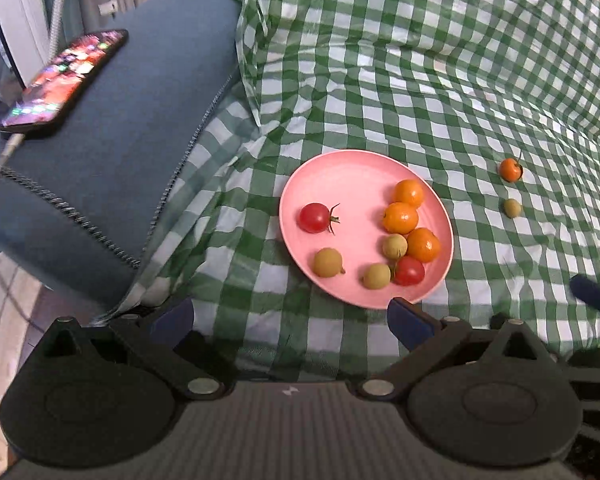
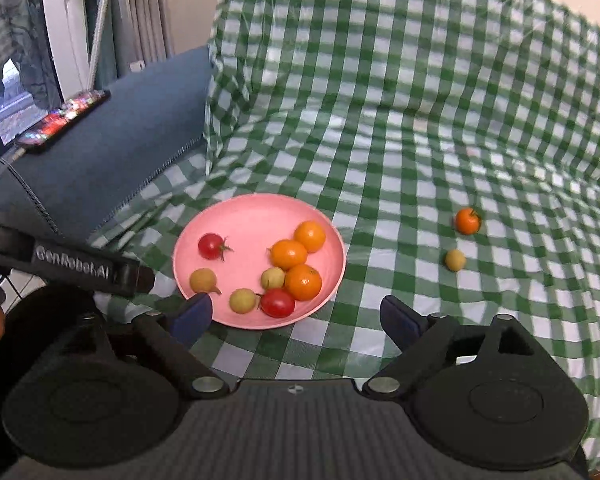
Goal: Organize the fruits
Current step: 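Raise both open tools and move them toward the last tangerine and yellow tomato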
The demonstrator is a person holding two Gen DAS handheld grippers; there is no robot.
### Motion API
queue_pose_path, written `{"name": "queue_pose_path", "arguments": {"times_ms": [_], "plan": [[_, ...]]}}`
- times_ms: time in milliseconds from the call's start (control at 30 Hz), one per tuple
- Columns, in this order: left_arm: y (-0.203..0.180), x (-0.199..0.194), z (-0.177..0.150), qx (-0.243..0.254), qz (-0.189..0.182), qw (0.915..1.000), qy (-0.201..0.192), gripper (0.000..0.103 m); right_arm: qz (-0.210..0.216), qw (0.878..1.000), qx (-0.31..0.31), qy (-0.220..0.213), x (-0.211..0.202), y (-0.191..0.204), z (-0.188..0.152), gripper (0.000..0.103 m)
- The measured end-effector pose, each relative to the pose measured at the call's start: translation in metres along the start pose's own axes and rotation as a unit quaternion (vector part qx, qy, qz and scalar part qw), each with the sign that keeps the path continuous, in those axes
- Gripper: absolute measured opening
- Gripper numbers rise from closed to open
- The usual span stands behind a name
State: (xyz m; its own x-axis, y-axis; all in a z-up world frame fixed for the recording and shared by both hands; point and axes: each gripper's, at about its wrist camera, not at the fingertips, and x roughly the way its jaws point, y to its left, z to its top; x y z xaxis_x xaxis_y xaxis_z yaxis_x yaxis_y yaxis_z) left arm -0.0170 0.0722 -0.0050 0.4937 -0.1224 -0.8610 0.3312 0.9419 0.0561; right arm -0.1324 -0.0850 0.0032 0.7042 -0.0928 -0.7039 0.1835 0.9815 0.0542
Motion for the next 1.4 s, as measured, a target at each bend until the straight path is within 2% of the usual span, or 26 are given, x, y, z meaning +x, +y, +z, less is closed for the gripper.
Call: {"name": "queue_pose_path", "arguments": {"times_ms": [367, 700, 1400], "plan": [[0.004, -0.05, -0.032, -0.003, 0.008, 0.9993, -0.036, 0.103, 0.006, 0.999, 0.009, -0.041, -0.054, 0.004, -0.009, 0.096], [-0.005, -0.081, -0.044, 0.014, 0.007, 0.9975, -0.069, 0.103, 0.004, 0.998, 0.006, -0.068, -0.08, 0.004, -0.012, 0.097], [-0.017, -0.084, -0.043, 0.039, 0.018, 0.997, -0.065, 0.103, 0.007, 0.997, 0.014, -0.078, -0.087, 0.0, -0.014, 0.097]]}}
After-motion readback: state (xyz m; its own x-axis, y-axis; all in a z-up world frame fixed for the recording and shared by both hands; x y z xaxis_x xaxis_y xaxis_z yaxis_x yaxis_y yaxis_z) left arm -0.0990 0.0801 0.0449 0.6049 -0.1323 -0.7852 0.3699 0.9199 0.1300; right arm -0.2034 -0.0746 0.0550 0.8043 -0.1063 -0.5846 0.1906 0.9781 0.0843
